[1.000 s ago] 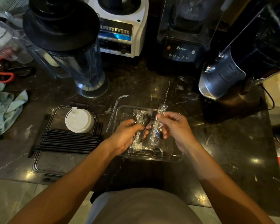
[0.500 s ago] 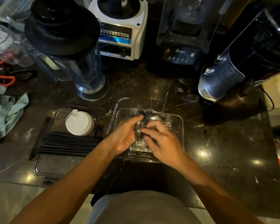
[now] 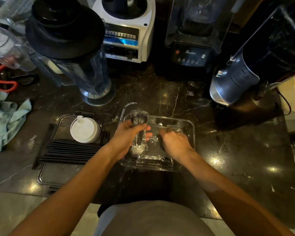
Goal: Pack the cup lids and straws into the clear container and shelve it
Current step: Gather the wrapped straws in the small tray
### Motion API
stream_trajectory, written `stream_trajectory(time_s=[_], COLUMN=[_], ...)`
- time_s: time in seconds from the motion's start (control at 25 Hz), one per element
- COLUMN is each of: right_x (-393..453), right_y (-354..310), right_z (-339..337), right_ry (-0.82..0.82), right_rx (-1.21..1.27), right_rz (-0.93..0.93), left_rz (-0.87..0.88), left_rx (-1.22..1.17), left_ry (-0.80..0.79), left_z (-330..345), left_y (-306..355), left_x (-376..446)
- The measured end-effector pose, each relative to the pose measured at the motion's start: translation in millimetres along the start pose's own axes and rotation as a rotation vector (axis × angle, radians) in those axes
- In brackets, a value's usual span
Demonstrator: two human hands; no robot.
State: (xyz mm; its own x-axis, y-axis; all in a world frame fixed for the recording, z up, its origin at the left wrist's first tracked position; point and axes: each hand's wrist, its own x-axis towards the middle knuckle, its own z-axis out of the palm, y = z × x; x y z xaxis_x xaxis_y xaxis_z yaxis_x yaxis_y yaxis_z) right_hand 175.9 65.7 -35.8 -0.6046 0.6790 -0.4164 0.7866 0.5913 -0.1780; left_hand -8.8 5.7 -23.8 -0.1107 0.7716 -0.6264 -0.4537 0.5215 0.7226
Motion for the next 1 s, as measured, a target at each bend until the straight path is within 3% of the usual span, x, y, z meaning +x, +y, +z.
stream_trajectory(time_s=[0.24, 0.4, 0.52, 0.72, 1.0], right_x=[-6, -24, -40, -51, -49], right_y=[11, 21, 16, 4, 1], right_z=[-14, -20, -16, 1, -4], right_ry=[-0.060, 0.172, 0.328, 0.337, 0.300], right_rx=[-0.061, 0.222, 0.355, 0.477, 0.416], right_rz=[-0.098, -0.067, -0.151, -0.197, -0.213], left_rz=[-0.052, -0.057, -0.068, -0.141, -0.147], left_rx=[0.017, 0.051, 0.052, -0.102, -0.027], left_ry=[0.019, 0.029, -0.003, -0.083, -0.130], left_z=[4, 6, 11, 21, 20], left_y=[-4, -10, -15, -19, -19], left_x=[0, 4, 4, 2, 1])
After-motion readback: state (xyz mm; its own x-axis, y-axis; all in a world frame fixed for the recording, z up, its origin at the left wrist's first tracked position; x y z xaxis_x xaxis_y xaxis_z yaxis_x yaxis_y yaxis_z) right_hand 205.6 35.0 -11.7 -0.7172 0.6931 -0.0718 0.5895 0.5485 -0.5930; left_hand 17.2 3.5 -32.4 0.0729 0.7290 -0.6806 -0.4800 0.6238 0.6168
